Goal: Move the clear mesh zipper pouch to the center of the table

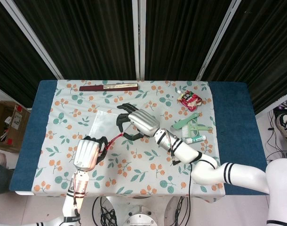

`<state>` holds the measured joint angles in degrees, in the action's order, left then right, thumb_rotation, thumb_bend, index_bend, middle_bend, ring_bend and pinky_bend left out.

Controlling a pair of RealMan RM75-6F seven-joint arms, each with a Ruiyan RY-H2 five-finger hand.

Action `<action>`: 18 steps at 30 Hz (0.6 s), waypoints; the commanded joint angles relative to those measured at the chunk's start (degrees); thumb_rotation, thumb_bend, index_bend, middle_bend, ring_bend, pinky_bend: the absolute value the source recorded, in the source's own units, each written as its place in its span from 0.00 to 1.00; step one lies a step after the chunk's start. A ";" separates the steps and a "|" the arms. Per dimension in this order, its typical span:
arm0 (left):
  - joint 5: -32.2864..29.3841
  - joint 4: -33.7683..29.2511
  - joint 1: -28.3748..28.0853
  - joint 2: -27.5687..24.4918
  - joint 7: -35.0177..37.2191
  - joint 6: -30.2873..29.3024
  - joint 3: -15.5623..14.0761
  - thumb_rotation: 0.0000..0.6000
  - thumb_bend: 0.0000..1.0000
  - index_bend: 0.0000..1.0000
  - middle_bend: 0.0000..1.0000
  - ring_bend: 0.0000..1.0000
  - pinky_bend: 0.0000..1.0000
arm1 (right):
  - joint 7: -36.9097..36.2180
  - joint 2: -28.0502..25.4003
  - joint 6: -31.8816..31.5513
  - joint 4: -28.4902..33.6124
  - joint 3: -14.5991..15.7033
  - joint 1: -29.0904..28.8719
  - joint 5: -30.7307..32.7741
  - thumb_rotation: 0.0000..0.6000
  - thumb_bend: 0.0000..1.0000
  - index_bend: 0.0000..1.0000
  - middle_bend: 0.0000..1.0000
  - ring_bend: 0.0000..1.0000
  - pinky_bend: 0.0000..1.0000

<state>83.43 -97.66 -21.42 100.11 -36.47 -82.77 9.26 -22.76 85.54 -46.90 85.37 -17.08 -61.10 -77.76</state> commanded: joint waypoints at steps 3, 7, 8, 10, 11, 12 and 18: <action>-1.70 2.44 0.16 -0.19 1.02 1.37 -0.64 1.00 0.42 0.72 0.76 0.73 0.64 | -1.65 -0.64 -1.62 0.19 1.64 1.75 -1.86 1.00 0.37 0.87 0.36 0.07 0.03; -3.54 3.96 0.02 -0.32 2.09 3.07 -0.86 1.00 0.43 0.72 0.76 0.73 0.64 | -4.14 -1.14 -2.12 -0.08 2.83 2.74 -3.38 1.00 0.37 0.87 0.37 0.08 0.03; -3.97 4.39 -0.03 -0.30 2.23 3.38 -0.83 1.00 0.43 0.72 0.76 0.73 0.64 | -4.59 -1.28 -2.22 -0.18 3.06 2.89 -3.76 1.00 0.37 0.87 0.37 0.08 0.03; -5.01 5.40 -0.08 -0.22 2.44 3.99 -0.74 1.00 0.43 0.72 0.76 0.73 0.64 | -5.73 -1.71 -2.39 -0.22 3.56 3.22 -4.60 1.00 0.37 0.87 0.37 0.08 0.03; -5.40 5.84 -0.09 -0.21 2.50 4.23 -0.74 1.00 0.43 0.72 0.76 0.73 0.64 | -6.21 -1.92 -2.49 -0.20 3.74 3.36 -4.92 1.00 0.37 0.87 0.37 0.08 0.03; -6.00 6.34 -0.08 -0.21 2.53 4.54 -0.73 1.00 0.43 0.72 0.76 0.73 0.64 | -6.64 -2.23 -2.64 -0.17 4.00 3.55 -5.36 1.00 0.37 0.87 0.37 0.08 0.03; -8.12 8.57 -0.08 -0.10 2.81 5.76 -0.90 1.00 0.43 0.72 0.75 0.73 0.64 | -9.53 -4.18 -3.21 0.98 5.49 4.76 -7.09 1.00 0.37 0.88 0.37 0.08 0.03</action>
<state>75.63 -89.40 -21.50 99.95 -33.88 -77.29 8.42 -31.35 81.92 -49.99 85.88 -12.04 -56.73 -84.44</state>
